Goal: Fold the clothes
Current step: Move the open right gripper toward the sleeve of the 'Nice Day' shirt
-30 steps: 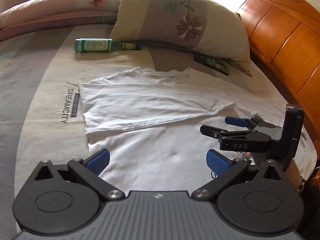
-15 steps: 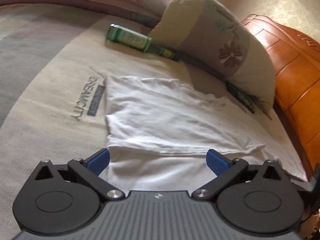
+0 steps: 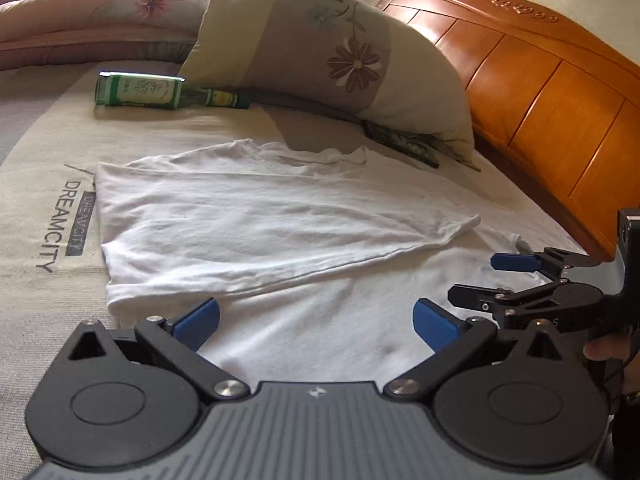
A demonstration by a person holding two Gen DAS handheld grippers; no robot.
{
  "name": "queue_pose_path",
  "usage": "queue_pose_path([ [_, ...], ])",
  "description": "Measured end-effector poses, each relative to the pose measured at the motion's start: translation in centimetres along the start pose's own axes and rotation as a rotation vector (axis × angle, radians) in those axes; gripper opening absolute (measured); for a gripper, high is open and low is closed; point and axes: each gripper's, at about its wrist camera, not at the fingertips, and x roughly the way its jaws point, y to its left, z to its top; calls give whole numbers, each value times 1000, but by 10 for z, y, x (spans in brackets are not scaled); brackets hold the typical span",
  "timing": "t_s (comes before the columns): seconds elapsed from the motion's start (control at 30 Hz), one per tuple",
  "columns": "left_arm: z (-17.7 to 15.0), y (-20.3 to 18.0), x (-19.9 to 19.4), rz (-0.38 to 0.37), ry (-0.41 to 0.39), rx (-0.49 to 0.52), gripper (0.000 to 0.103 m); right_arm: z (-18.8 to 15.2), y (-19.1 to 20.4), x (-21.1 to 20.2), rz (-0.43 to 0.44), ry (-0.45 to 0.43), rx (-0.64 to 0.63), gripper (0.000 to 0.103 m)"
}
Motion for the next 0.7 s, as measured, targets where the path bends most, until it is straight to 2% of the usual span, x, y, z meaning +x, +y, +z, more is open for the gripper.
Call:
queue_pose_path([
  [0.07,-1,4,5,5,37,-26,102,1,11,-10,33,-10,-18,103],
  [0.17,-5,7,10,28,49,-36,102,-14,28,-25,1,16,-41,103],
  [0.23,-5,4,10,44,55,-21,102,-36,37,-38,-48,51,-31,103],
  [0.3,-6,0,9,51,64,-7,102,-58,43,-50,-52,84,-26,103],
  [0.37,-6,-6,6,51,72,9,102,-74,43,-66,-50,77,18,103],
  [0.47,-8,-16,2,18,68,40,102,-90,35,-82,-65,93,102,103],
  [0.53,-9,-23,1,3,81,64,102,-97,35,-92,-86,110,99,103],
  [0.7,-17,-41,5,65,112,190,102,-112,29,-117,-120,177,144,103],
])
